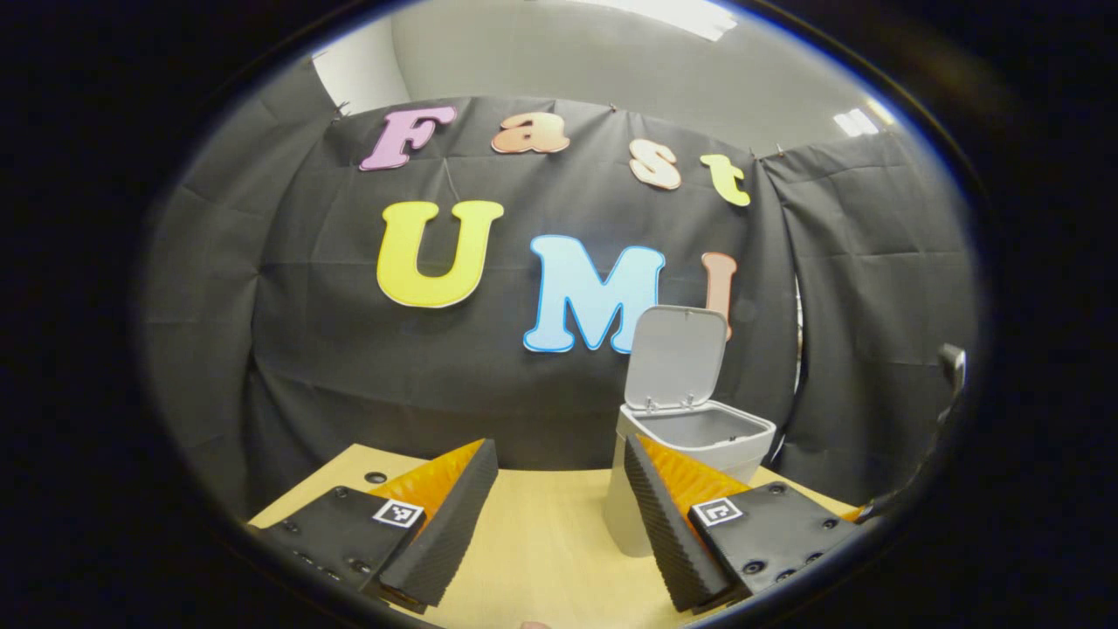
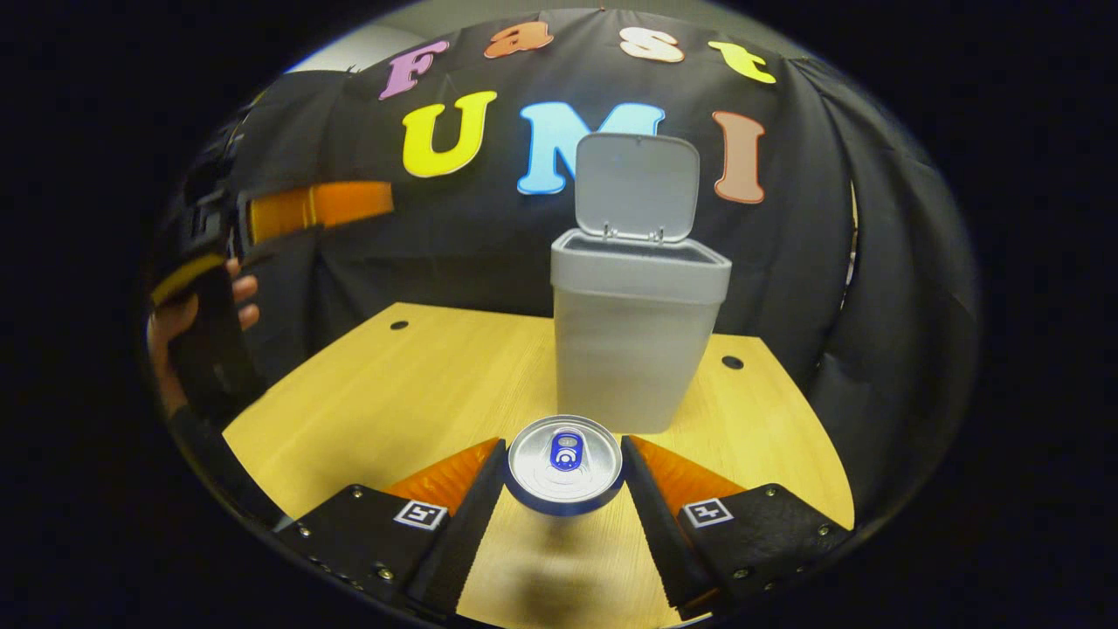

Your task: Press the lid of the desktop garbage bin to open it, pick up the crumpled paper on the desktop and throw it into the bin, then pick up the pop can on the desktop and drop it into the bin, and finally close the garbage bin lid.

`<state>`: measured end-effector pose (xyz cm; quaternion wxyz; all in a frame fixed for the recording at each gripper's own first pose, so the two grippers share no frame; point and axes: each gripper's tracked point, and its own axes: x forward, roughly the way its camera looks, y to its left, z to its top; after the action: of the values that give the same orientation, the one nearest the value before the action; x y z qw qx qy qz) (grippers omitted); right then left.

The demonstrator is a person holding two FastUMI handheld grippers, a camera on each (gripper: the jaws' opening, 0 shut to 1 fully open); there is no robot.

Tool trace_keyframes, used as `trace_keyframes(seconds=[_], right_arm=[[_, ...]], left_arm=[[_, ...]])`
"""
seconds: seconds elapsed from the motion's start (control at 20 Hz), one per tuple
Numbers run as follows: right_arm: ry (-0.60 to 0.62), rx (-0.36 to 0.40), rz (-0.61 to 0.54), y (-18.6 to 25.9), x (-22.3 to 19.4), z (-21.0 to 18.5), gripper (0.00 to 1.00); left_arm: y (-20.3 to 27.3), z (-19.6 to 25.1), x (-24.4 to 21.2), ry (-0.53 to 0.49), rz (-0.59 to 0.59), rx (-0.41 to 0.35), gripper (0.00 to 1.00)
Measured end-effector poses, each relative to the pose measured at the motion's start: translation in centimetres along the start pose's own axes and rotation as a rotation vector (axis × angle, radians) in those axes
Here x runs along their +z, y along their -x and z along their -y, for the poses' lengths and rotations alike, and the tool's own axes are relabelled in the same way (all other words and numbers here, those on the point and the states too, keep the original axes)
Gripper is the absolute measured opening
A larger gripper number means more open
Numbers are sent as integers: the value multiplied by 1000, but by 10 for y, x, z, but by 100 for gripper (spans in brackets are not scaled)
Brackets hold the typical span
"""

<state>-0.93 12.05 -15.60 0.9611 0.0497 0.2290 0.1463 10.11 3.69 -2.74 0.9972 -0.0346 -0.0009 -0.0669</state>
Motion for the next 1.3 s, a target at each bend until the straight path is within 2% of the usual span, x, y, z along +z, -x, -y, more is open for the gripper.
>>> trace_keyframes(seconds=[0.2,0.5,0.8,1.0,1.3], right_arm=[[-21,-18,105,-3,72,-1,83],[33,-23,280,-24,174,1,83],[65,-15,391,-52,243,14,82],[104,-20,374,-80,254,32,82],[161,-17,299,-115,227,44,83]], left_arm=[[-2,-8,2,1,-4,-20,94],[2,-17,11,-7,4,-11,94],[7,-13,16,-6,14,12,94],[8,-13,16,1,26,53,94],[14,-7,12,1,23,110,94]])
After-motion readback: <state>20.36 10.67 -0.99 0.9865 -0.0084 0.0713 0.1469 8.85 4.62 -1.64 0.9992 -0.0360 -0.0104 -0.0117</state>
